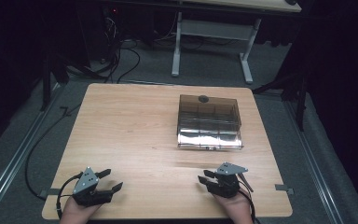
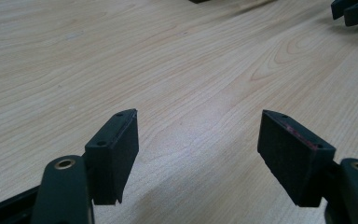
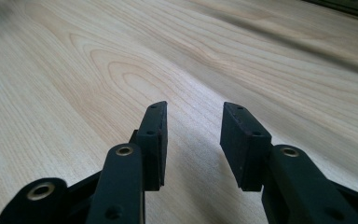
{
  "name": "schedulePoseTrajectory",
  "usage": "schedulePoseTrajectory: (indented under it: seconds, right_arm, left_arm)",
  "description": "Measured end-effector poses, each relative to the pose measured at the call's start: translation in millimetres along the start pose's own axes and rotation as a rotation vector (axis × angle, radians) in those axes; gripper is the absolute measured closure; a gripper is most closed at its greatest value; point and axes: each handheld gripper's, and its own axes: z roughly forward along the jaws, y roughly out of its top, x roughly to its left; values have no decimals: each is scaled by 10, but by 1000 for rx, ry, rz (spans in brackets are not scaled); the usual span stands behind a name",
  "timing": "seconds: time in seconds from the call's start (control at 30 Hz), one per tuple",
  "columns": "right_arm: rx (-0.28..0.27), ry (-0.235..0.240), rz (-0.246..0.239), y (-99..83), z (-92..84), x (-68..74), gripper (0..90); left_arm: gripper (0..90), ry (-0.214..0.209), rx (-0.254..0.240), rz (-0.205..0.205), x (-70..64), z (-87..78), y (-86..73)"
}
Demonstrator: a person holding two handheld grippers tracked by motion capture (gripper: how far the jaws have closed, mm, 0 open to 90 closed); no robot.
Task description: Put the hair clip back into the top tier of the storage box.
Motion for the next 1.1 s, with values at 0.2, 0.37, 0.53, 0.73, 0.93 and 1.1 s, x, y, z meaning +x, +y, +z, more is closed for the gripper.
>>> schedulePoseTrajectory:
  seconds: [0.2,0.37,0.53,0.73,0.93,1.1]
  right_arm:
    - [39,-28,-48,-1,42,59,594]
    - [42,-32,-45,2,51,57,590]
    - [43,-34,-42,2,52,56,585]
    - [37,-36,-35,3,43,48,581]
    - [14,-33,-17,14,-2,19,583]
    - [16,-47,-26,10,-32,22,585]
  left_arm:
    - [295,-1,2,-1,3,2,1]
    - [295,-4,0,1,1,-1,-1]
    - [295,-6,1,1,1,0,0]
    - [295,-5,1,1,0,0,0]
    - [296,-3,4,1,2,2,2]
    - [296,0,5,1,1,3,2]
